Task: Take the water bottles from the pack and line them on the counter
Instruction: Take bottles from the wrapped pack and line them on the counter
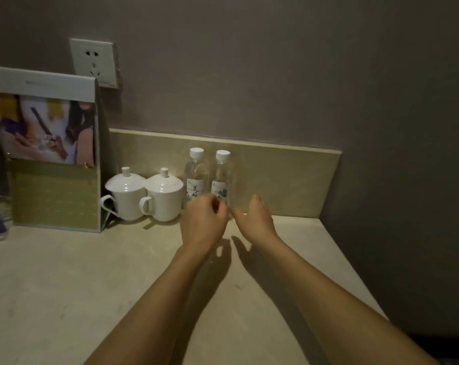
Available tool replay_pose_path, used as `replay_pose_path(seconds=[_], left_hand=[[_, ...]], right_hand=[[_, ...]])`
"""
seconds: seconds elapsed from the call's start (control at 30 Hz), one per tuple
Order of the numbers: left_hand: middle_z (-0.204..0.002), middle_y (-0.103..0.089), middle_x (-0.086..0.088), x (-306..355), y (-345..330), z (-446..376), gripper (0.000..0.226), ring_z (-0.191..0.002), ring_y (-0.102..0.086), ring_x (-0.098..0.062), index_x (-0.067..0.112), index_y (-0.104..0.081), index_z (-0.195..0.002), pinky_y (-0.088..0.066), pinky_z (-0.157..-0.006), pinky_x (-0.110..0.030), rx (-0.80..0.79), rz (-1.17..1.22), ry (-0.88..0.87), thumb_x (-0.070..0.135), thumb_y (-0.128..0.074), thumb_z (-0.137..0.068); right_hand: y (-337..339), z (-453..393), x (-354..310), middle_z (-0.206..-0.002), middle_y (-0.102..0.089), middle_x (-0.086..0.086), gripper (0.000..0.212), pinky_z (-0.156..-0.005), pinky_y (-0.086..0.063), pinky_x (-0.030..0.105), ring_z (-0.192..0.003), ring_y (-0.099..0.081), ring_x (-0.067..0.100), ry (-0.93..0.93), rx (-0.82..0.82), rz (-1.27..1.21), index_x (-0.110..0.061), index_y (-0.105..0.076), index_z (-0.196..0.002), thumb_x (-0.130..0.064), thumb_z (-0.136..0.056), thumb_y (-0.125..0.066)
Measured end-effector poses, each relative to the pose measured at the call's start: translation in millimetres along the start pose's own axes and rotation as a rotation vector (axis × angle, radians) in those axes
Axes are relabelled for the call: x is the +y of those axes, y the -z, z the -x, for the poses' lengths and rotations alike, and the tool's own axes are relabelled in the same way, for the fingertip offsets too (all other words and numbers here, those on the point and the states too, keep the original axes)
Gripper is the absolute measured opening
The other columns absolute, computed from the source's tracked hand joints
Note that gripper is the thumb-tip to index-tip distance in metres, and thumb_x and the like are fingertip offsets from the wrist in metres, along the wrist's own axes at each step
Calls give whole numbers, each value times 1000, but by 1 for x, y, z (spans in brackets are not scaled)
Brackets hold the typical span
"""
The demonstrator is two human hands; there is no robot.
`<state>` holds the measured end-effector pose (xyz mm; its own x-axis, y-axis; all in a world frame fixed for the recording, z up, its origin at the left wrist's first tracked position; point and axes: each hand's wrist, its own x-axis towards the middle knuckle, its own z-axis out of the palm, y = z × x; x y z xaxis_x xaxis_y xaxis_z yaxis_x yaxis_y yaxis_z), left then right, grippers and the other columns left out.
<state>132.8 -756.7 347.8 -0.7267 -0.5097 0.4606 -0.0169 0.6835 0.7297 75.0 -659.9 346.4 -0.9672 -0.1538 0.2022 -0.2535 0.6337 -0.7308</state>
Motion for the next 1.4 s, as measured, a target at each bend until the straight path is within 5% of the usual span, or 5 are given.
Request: replay_pose_path(seconds=[0.33, 0.47, 0.63, 1.0, 1.4], left_hand=[[-72, -73, -4, 139, -73, 58, 33, -68, -70, -22, 16, -67, -77, -58, -74, -46, -176, 304, -117, 26, -45, -99], [-78, -72, -8, 205, -123, 102, 36, -75, -70, -27, 11, -71, -85, -57, -76, -49, -209, 327, -170, 32, -46, -99], [-86, -73, -10, 286, -188, 162, 42, -88, -69, -33, 12, -71, -90, -56, -83, -47, -248, 379, -179, 41, -42, -99], [-98, -74, -3, 384, -311, 257, 31, -93, -71, -28, 22, -71, -103, -57, -86, -46, -417, 394, -89, 32, -43, -100], [-90, -73, -5, 382, -515, 329, 32, -85, -69, -23, 18, -73, -94, -57, -85, -44, -758, 277, 155, 27, -43, -99]], right_hand=[[165, 50, 70, -94, -66, -2, 28, -82, -52, 33, -92, -64, 19, 142, 319, -182, -14, -62, -114, -28, -89, -61], [236, 74, 131, -81, -60, -14, 9, -59, -41, 6, -74, -59, 0, 197, 428, -171, -25, -59, -98, -30, -91, -61], [317, 96, 211, -80, -63, -11, 11, -63, -45, 18, -74, -62, 7, 172, 533, -157, -23, -61, -96, -31, -90, -63], [419, 121, 358, -70, -58, -17, 8, -60, -42, 19, -70, -59, 6, 0, 583, -145, -29, -54, -87, -30, -89, -62], [440, 93, 568, -87, -69, -6, 2, -64, -50, 25, -81, -66, 14, -423, 334, -76, -27, -56, -92, -29, -91, -58]])
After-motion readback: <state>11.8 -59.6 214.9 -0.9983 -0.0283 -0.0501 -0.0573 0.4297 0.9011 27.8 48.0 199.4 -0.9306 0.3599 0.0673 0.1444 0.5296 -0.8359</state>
